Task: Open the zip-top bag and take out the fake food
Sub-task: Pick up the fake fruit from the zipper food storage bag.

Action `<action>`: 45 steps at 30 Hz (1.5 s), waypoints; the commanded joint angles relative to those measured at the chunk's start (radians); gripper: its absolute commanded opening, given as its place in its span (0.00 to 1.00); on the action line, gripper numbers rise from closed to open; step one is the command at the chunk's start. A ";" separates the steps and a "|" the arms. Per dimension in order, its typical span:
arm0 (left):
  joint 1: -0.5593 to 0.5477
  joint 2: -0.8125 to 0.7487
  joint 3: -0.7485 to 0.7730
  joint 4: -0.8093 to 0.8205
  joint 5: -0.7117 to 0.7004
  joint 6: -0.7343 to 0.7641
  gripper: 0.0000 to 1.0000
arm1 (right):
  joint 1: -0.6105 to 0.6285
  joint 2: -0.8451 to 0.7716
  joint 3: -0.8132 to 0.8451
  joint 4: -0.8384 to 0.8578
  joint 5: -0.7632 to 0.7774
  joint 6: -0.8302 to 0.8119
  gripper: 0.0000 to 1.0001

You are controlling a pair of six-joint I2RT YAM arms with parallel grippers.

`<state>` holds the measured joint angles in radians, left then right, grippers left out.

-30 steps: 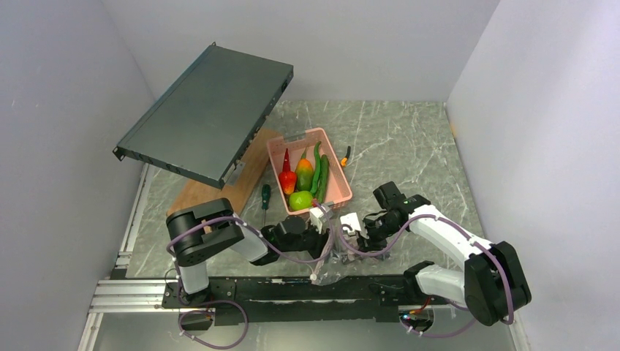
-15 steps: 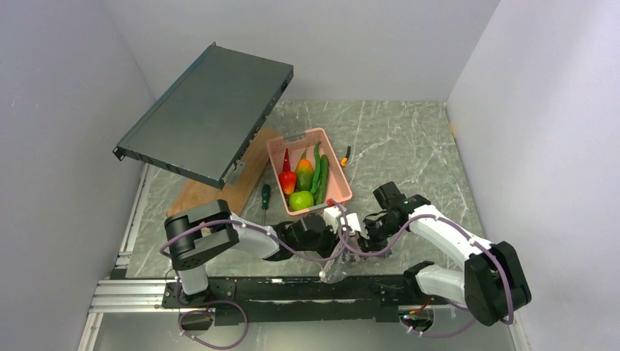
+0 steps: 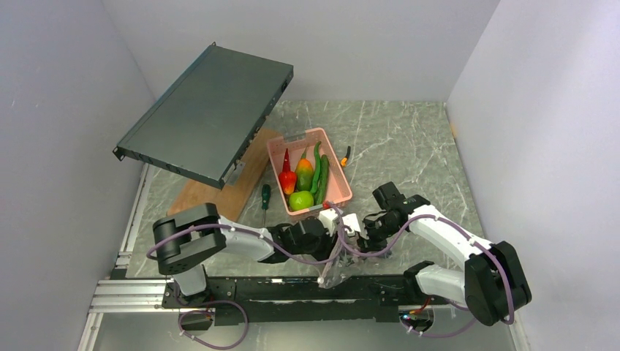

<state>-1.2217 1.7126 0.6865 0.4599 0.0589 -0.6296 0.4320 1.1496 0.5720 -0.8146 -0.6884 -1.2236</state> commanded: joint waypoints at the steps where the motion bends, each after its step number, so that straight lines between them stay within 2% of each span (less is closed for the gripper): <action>1: -0.018 -0.073 -0.057 -0.062 0.012 0.003 0.57 | 0.001 -0.012 0.007 0.037 -0.010 0.016 0.30; 6: -0.018 -0.103 -0.066 -0.056 0.034 0.007 0.60 | 0.002 -0.008 0.008 0.035 -0.010 0.015 0.30; 14: -0.020 -0.008 -0.012 -0.037 0.110 0.007 0.54 | 0.002 -0.012 0.008 0.035 -0.012 0.018 0.30; 22: -0.022 0.011 0.010 -0.037 0.123 0.010 0.50 | 0.001 -0.014 0.008 0.034 -0.016 0.015 0.31; 26: -0.024 0.039 0.034 -0.072 0.110 0.011 0.43 | 0.001 -0.015 0.010 0.032 -0.017 0.016 0.31; 30: -0.026 0.056 0.042 -0.073 0.117 0.009 0.42 | 0.002 -0.018 0.008 0.033 -0.016 0.019 0.31; 32: -0.026 0.052 0.041 -0.069 0.124 0.012 0.31 | 0.002 -0.018 0.009 0.035 -0.014 0.021 0.31; 35: -0.026 0.047 0.038 -0.066 0.131 0.014 0.09 | 0.002 -0.018 0.008 0.037 -0.011 0.020 0.31; 37: -0.026 0.040 0.034 -0.068 0.128 0.015 0.00 | 0.002 -0.020 0.008 0.037 -0.009 0.022 0.31; 45: -0.025 -0.149 -0.071 -0.080 -0.031 0.036 0.00 | 0.001 -0.030 0.006 0.045 0.006 0.030 0.31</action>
<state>-1.2289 1.6909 0.6724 0.4152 0.1062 -0.6437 0.4339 1.1389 0.5716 -0.8024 -0.6910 -1.2091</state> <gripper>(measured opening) 0.014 0.307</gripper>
